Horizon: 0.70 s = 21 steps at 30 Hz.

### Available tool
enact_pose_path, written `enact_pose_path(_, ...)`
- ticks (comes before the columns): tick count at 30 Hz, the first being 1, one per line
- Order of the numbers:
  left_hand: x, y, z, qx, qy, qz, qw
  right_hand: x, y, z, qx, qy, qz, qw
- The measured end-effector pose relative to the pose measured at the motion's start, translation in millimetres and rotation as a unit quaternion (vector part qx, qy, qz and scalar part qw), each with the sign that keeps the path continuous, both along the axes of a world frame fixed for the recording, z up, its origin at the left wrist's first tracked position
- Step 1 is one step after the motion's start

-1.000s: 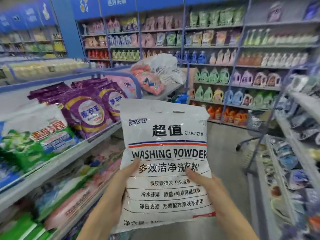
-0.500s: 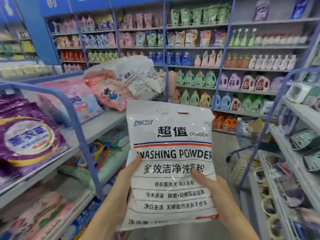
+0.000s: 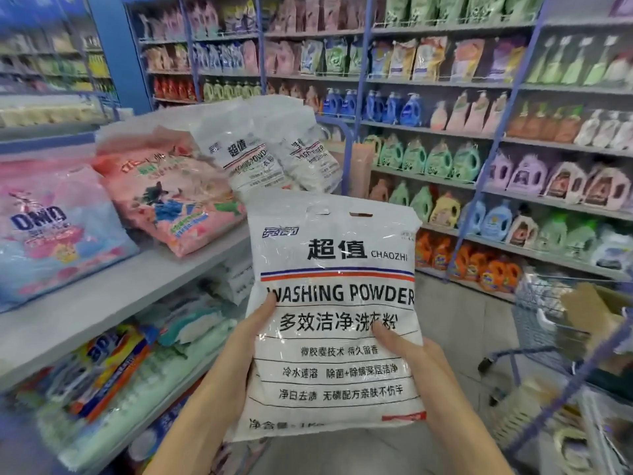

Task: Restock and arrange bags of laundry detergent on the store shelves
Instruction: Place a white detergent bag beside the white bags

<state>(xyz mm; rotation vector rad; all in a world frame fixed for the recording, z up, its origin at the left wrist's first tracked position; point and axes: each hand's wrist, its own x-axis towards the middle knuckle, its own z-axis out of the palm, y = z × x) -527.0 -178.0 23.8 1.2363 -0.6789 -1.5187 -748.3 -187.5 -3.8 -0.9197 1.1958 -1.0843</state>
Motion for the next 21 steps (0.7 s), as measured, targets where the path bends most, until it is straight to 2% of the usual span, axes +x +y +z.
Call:
enact_pose_path(5, -11, -121, -2, -0.006, -0.003, 0.001, 1.000, -11, -128, -6, -0.009, 0.004, 0.007, 1.000)
enact_pose_path(7, -5, -162, -13, -0.065, -0.010, -0.043, 0.997, -13, -180, -5, -0.006, 0.007, 0.018, 1.000)
enact_pose_path(10, -8, -233, -11, -0.025, -0.043, -0.058, 0.997, -16, -255, -2, -0.009, 0.012, 0.043, 0.999)
enact_pose_path(13, -11, -281, -6, 0.000, -0.019, 0.011, 1.000, -14, -320, 6, -0.019, 0.020, 0.076, 0.997)
enact_pose_path(15, -4, -321, -12, 0.004, -0.063, 0.034, 0.997, -7, -363, 8, -0.025, 0.018, 0.108, 0.994)
enact_pose_path(17, 8, -347, -17, -0.042, -0.062, 0.038, 0.996, 4, -406, 8, -0.029, 0.007, 0.151, 0.988)
enact_pose_path(21, 18, -399, -11, -0.036, -0.061, 0.156, 0.985, 28, -491, 8, -0.043, 0.003, 0.226, 0.973)
